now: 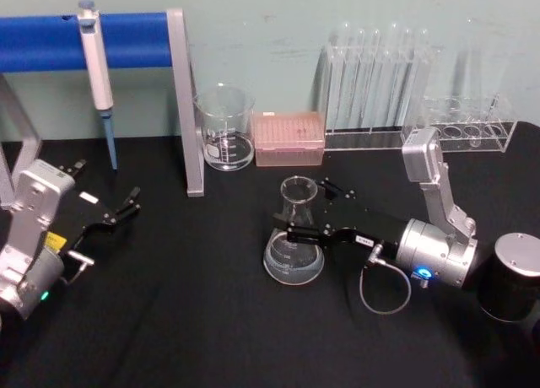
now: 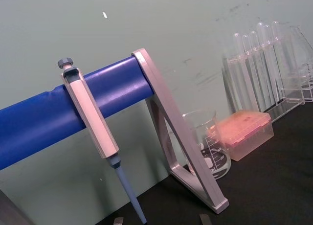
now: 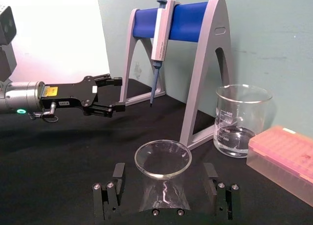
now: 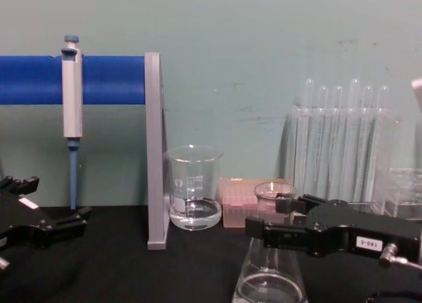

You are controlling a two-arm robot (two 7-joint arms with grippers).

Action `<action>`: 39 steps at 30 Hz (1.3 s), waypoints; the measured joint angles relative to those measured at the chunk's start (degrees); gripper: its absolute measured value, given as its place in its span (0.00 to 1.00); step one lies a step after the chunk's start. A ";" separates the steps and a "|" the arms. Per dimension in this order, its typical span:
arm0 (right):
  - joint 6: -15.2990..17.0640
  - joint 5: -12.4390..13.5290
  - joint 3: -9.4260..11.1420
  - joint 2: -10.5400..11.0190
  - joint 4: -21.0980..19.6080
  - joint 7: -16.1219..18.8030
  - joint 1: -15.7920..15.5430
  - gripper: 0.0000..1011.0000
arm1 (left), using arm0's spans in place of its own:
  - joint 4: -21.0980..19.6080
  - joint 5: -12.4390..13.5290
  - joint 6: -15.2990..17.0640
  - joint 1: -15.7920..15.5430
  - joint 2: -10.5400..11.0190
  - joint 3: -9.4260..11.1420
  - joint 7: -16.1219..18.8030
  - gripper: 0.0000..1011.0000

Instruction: Grasp the erlenmeyer flask with one hand, shake it three times, then place it back.

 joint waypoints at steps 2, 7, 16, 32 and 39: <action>0.02 -0.04 -0.08 -0.02 0.01 0.00 0.07 0.99 | 0.00 0.00 0.00 0.00 0.00 0.00 0.00 0.99; 0.04 -0.07 -0.10 -0.02 0.01 -0.01 0.09 0.99 | 0.00 0.00 0.00 0.00 0.00 0.00 0.00 0.99; 0.04 -0.09 -0.07 0.01 0.01 -0.05 0.09 0.99 | 0.00 0.00 0.00 0.01 0.00 0.00 0.00 0.99; -0.01 -0.13 0.01 0.02 -0.06 -0.07 0.03 0.79 | 0.00 0.00 0.00 0.00 0.00 0.00 0.00 0.99; -0.03 -0.13 0.01 0.02 -0.07 -0.06 0.00 0.58 | 0.00 0.00 0.00 0.01 0.00 0.00 0.00 0.99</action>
